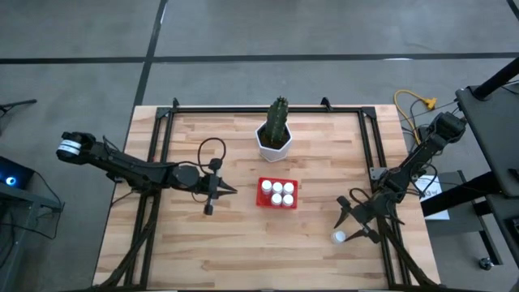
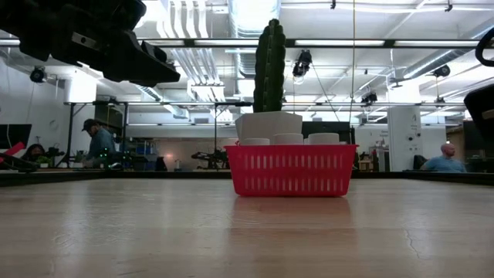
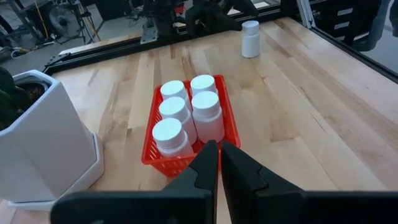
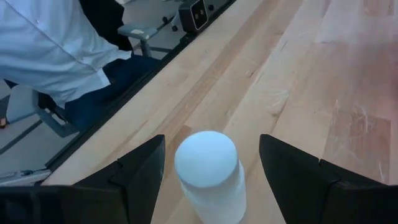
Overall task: Pick and place pill bottles into a basket
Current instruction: Put the white pill bottle into the red bin
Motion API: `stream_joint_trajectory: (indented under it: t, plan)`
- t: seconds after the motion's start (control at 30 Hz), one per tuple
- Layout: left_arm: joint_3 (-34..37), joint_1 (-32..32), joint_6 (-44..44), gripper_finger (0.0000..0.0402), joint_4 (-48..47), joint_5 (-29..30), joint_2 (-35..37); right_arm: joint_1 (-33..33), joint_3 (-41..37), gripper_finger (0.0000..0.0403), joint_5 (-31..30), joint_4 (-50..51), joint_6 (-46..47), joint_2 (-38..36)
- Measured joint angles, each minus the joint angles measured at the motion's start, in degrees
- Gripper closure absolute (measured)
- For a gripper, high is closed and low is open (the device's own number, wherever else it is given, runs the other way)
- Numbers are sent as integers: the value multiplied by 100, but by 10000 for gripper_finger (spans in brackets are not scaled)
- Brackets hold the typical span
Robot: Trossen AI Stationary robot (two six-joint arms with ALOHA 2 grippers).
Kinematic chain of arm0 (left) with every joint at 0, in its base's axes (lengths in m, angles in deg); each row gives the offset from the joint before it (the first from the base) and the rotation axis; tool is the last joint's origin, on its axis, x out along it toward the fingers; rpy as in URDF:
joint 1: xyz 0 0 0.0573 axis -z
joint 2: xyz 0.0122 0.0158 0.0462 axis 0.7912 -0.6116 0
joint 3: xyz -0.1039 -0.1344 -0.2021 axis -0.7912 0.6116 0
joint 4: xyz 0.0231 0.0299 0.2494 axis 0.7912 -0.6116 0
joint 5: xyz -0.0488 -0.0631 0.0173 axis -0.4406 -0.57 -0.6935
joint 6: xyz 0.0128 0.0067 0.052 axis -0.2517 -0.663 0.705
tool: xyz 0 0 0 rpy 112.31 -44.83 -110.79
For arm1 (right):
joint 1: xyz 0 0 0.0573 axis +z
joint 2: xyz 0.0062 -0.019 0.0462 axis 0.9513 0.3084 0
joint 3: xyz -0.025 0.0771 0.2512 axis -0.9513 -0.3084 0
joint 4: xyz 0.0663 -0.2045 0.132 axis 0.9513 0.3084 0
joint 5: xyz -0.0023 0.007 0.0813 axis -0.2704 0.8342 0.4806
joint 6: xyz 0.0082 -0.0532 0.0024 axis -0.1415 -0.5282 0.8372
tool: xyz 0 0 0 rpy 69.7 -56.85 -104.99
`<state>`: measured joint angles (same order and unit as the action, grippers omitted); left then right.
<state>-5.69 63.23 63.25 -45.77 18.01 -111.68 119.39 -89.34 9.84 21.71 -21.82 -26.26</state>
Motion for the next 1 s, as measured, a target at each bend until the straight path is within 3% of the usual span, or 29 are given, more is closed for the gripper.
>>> stream_joint_trajectory:
  t: [0.2, 0.53, 1.0]
  plan:
    - [-23, -1, 2, 400, 0, -6, 1, 0, 239, 154, 0, 137, 188, 3]
    - [-24, -1, 2, 400, -2, -15, 4, -2, 1348, 154, -155, 2472, 509, 13]
    - [-24, -6, 4, 400, -7, -154, 6, -2, 1521, 154, -151, 2543, 1208, 744]
